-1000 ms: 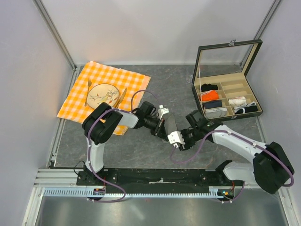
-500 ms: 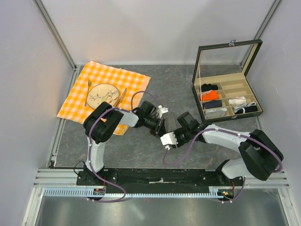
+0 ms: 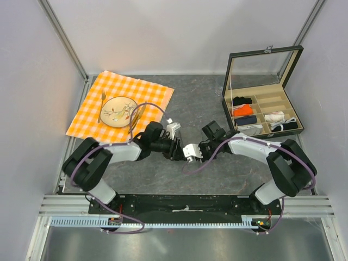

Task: Roll the underwear
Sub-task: Roll the underwear to the center of the board.

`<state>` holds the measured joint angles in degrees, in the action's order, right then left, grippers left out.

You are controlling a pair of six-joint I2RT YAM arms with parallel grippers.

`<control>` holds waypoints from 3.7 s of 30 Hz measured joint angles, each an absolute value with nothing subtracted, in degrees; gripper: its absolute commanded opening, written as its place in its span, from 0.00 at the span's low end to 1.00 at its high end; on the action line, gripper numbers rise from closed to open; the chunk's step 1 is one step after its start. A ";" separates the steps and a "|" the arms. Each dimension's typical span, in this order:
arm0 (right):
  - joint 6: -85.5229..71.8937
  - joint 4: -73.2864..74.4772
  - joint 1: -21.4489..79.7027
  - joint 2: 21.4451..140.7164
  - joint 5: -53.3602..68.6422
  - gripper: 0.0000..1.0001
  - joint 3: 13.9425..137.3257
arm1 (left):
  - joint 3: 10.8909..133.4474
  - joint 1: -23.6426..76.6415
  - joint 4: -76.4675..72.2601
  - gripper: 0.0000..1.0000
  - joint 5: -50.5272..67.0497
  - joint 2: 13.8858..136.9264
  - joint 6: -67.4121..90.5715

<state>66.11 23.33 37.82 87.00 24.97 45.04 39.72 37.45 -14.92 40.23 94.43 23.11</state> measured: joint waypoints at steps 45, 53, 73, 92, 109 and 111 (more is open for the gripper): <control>60.16 52.38 25.63 107.87 47.16 0.15 64.05 | 35.48 66.89 -29.76 0.58 -4.54 96.55 -25.41; 60.16 52.38 25.63 107.96 47.20 0.15 64.05 | 34.22 66.89 -29.65 0.58 -5.10 95.24 -26.96; 59.75 53.65 22.79 106.24 47.35 0.39 63.61 | 41.65 64.90 -20.64 0.02 -0.05 98.21 -24.18; 69.23 50.96 9.78 79.29 47.70 0.55 52.93 | 66.08 44.25 3.38 0.04 47.20 116.27 4.29; 71.90 25.80 31.83 77.62 30.02 0.54 38.57 | 71.64 40.58 8.62 0.23 54.50 122.23 14.35; 72.10 24.40 32.34 79.13 28.38 0.50 38.44 | 71.61 40.49 8.49 0.39 54.19 122.19 15.00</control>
<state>72.10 24.40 32.34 79.13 28.38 38.44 71.61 40.49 8.49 54.19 122.19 15.00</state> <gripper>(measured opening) 0.551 0.213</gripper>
